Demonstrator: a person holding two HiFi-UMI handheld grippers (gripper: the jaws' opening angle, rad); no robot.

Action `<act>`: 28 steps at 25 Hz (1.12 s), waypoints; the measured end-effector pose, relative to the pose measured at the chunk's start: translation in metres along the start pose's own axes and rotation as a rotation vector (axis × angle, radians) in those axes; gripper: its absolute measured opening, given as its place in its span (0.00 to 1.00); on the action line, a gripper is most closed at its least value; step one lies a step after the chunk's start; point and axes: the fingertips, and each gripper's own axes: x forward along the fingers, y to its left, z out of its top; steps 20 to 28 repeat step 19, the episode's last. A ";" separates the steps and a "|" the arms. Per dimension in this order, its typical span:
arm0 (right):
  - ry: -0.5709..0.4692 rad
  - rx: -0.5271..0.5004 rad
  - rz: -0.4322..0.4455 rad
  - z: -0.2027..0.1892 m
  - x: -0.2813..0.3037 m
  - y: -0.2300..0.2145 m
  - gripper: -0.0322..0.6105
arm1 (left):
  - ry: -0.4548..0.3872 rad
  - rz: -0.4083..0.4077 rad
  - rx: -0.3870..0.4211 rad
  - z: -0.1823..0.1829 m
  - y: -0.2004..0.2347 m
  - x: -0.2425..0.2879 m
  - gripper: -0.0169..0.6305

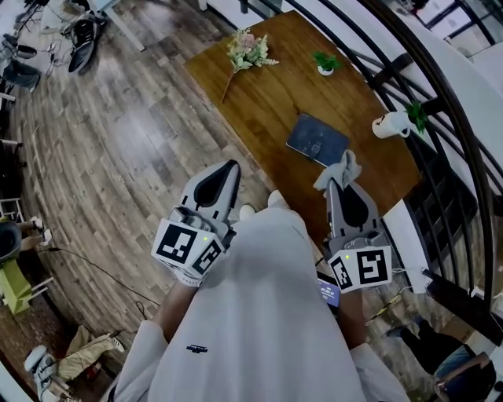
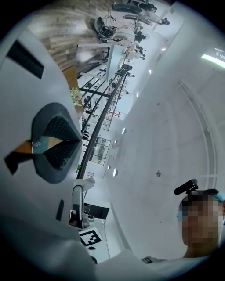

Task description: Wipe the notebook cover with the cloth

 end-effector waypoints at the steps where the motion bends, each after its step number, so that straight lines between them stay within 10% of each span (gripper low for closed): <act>1: 0.003 0.002 -0.003 -0.001 0.000 0.000 0.11 | 0.001 -0.001 0.001 0.000 0.000 0.000 0.06; 28: 0.014 0.002 0.001 -0.006 -0.001 -0.011 0.11 | 0.000 -0.006 0.006 -0.003 -0.008 0.002 0.06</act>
